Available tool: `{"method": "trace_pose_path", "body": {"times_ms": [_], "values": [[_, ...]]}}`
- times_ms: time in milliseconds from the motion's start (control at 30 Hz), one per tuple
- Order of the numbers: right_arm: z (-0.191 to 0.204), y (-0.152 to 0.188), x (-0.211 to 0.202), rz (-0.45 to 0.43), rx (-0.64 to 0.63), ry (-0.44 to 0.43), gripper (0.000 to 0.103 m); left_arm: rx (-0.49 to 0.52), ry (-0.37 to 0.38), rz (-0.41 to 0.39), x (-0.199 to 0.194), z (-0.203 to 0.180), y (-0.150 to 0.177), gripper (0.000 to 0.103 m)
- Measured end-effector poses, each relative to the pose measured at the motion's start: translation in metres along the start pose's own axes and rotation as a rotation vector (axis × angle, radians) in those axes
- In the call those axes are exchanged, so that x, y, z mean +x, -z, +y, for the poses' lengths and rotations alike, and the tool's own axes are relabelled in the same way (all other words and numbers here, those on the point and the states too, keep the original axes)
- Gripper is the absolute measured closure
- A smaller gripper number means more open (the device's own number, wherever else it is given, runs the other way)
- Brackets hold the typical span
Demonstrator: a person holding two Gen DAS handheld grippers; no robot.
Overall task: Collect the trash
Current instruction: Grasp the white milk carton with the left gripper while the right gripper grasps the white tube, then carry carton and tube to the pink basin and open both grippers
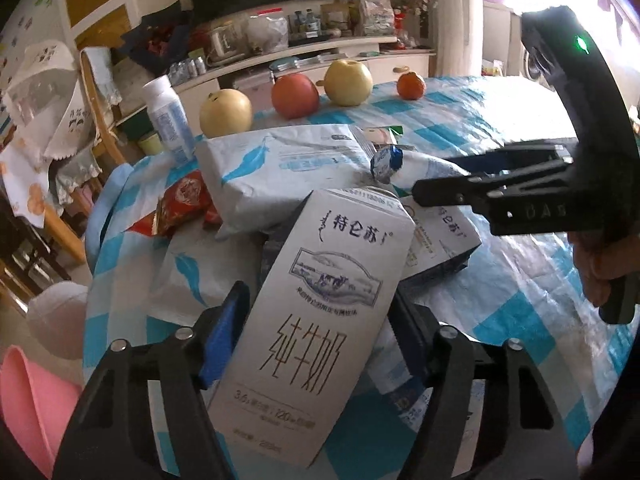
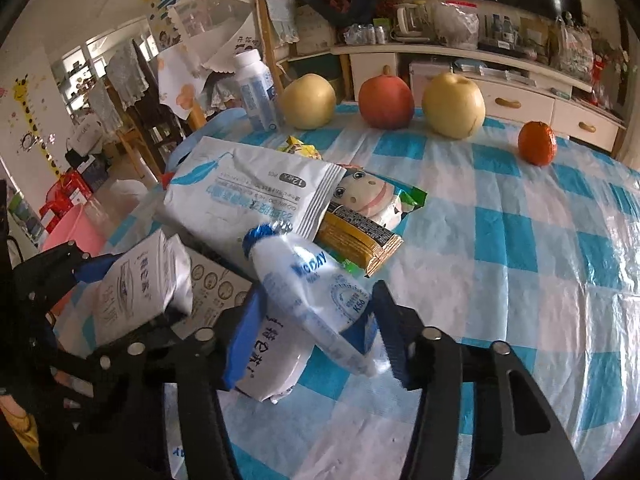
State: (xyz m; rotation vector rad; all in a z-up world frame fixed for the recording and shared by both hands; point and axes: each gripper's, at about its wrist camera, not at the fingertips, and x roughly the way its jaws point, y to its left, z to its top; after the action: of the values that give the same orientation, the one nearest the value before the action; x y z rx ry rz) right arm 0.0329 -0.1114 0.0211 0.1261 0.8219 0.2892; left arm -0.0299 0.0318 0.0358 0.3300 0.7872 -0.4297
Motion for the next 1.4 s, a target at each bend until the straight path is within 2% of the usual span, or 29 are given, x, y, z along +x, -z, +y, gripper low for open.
{"method": "trace_pose_path", "body": {"times_ms": [33,100,167,333,567,833,1000,1100,1267,1400], "values": [[0.001,0.000,-0.001,-0.002,-0.003,-0.001,0.062,-0.022,0.010,0.000,0.000,0.004,0.000,0.037],[0.003,0.001,-0.003,-0.004,-0.023,0.015,0.065,-0.055,0.021,-0.002,-0.002,0.009,0.001,0.043],[0.005,0.001,-0.005,-0.009,-0.032,0.040,0.075,-0.083,0.025,0.000,-0.001,0.013,0.003,0.043],[0.003,0.004,-0.012,-0.016,-0.027,0.078,0.085,-0.124,0.019,-0.005,-0.001,0.017,0.003,0.044],[0.006,0.004,-0.031,-0.083,-0.006,0.076,0.085,-0.214,0.019,-0.040,-0.013,0.036,0.003,0.044],[0.025,0.006,-0.057,-0.137,0.046,-0.003,0.085,-0.292,-0.016,-0.112,-0.047,0.064,0.004,0.044],[0.063,0.000,-0.064,-0.146,0.102,-0.156,0.085,-0.373,-0.083,-0.188,-0.084,0.094,0.007,0.044],[0.107,-0.005,-0.057,-0.122,0.088,-0.253,0.085,-0.435,-0.138,-0.225,-0.104,0.119,0.014,0.044],[0.185,-0.009,-0.031,-0.050,0.049,-0.399,0.085,-0.593,-0.282,-0.265,-0.141,0.178,0.044,0.044],[0.242,-0.020,-0.008,-0.006,0.053,-0.502,0.085,-0.727,-0.383,-0.264,-0.157,0.224,0.078,0.044]]}}
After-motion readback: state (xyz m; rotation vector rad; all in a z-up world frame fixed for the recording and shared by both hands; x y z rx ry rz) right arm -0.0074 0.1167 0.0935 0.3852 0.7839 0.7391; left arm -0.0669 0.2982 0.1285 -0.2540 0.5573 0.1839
